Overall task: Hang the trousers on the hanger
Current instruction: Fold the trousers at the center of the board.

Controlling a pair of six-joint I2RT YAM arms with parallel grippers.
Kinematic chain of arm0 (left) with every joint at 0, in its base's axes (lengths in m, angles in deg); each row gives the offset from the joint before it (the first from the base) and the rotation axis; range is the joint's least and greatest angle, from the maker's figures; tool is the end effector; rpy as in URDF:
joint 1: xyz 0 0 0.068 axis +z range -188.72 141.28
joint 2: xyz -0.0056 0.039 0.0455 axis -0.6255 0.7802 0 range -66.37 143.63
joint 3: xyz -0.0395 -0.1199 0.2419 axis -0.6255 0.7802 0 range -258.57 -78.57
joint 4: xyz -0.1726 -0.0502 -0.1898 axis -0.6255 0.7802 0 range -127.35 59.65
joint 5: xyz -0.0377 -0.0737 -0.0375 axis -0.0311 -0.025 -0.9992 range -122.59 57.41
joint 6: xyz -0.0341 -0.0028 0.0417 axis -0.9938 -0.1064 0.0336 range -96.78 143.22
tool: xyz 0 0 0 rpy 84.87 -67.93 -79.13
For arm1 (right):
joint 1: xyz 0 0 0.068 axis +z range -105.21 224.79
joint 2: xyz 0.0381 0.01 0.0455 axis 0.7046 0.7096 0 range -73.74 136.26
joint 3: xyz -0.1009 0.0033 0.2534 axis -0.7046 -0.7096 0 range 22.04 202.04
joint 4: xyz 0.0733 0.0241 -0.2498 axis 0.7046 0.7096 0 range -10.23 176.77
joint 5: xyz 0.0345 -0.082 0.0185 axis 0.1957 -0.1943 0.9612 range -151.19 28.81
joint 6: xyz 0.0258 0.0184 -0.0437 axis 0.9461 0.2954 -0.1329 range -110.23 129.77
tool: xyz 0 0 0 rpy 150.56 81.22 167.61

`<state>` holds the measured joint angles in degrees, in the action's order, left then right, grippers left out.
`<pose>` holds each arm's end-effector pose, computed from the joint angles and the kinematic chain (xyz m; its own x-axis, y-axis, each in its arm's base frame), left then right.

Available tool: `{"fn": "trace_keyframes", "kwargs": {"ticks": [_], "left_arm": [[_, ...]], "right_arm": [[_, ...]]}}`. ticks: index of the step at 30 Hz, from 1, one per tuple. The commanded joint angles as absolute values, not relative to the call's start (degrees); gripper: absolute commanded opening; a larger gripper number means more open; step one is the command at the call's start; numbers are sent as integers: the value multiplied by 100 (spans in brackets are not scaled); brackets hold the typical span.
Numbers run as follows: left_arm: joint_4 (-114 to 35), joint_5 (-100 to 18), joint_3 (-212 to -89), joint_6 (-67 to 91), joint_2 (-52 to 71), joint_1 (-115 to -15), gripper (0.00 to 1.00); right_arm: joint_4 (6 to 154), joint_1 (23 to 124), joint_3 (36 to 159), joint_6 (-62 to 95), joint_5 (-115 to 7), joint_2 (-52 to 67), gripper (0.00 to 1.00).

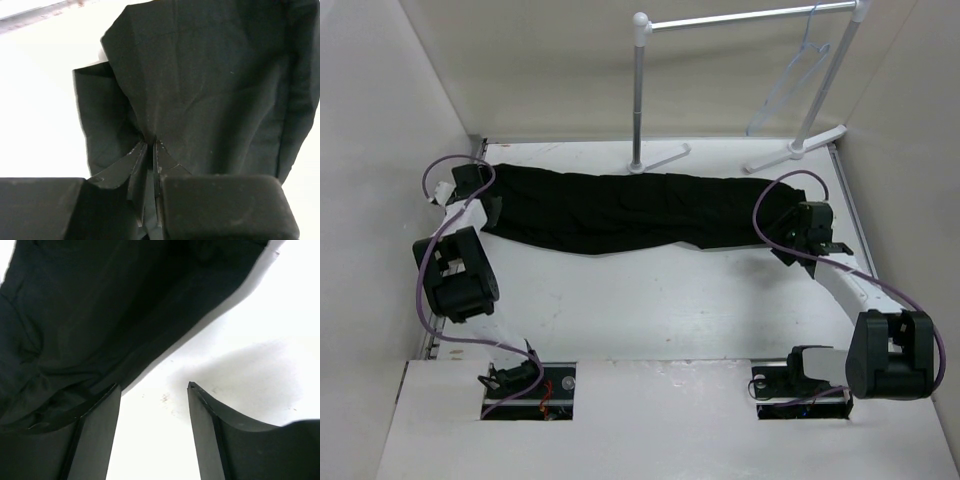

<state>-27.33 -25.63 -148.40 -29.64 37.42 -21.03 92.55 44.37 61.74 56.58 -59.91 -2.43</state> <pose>0.3781 0.1251 0.2069 -0.0927 -0.8602 -0.5015 -0.7596 0.3868 -0.5229 0.2538 -0.0010 0.2095 -0.4850 0.7325 -0.4777 0.5042 0.6805 0.5317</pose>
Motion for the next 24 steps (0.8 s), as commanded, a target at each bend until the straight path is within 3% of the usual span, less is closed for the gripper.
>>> {"fn": "trace_keyframes", "kwargs": {"ticks": [1,8,16,21,24], "left_arm": [[-2671,-2135,-14529,-2978,2778,-2119,7],[-2583,-1941,-13843,-2881,1898,-1987,4],[-2662,-1730,-13430,-2811,2433,-1829,6],[-2706,-1835,-13666,-2793,2794,-1670,8],[-2689,-1993,-13781,-2775,2987,-1679,24]], "right_arm": [[9058,4335,6212,5732,-6233,-255,63],[8980,4036,6511,5925,-6251,114,72],[8558,3377,6615,6171,-6032,834,74],[8470,3165,7037,6119,-5908,1502,67],[8373,3183,7161,6162,-5882,1819,58]]}}
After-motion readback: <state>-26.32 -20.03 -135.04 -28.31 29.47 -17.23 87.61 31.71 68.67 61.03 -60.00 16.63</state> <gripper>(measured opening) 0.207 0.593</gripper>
